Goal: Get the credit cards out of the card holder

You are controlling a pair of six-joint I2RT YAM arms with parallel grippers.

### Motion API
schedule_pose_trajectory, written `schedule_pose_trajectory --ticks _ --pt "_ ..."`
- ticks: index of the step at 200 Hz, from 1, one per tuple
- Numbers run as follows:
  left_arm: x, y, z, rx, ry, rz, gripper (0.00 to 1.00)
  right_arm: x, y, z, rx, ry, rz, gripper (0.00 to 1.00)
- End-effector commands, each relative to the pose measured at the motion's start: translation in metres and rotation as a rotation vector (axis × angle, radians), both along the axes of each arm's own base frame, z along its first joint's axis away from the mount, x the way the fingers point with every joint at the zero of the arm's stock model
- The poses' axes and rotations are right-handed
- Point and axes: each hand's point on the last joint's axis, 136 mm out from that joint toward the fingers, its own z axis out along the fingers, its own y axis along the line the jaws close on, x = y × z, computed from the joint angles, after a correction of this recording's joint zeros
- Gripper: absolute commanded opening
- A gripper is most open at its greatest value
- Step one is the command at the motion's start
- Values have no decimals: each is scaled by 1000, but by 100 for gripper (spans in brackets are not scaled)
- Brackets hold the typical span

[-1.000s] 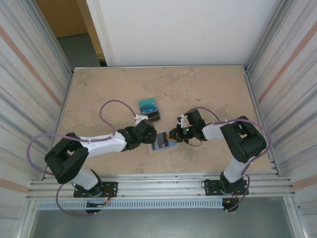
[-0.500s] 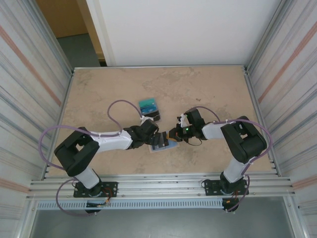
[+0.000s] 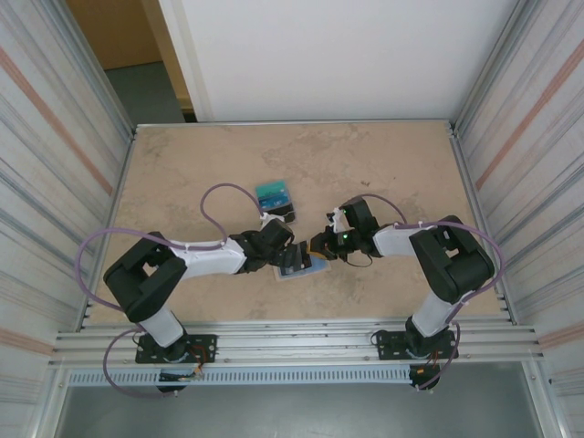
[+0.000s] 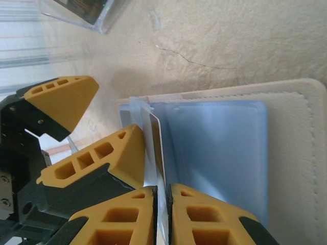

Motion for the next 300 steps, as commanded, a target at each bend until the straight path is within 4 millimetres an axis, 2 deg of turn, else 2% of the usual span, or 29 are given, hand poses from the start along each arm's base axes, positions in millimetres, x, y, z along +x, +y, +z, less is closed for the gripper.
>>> schedule_pose_trajectory --ticks 1,67,110,131,188,207,240,300 --pt "-10 7 -16 66 52 -29 99 5 5 14 52 -39 0 16" --pt "-12 6 -17 58 56 -24 99 5 20 10 78 -30 22 18" --pt "-12 7 -15 51 52 -17 99 5 19 6 56 -24 23 13" --pt "-12 9 -14 55 50 -14 99 5 11 4 14 -37 7 8" --pt "-16 19 -4 72 33 -12 99 9 -26 5 -128 -84 -59 4" --pt "-16 18 8 56 18 -18 99 9 -34 11 -146 -106 -71 4" --pt "-9 11 46 -7 -54 -33 99 13 -41 27 -161 -171 -93 4" --pt "1 3 121 -285 -196 3 99 40 -37 93 -26 -399 -210 3"
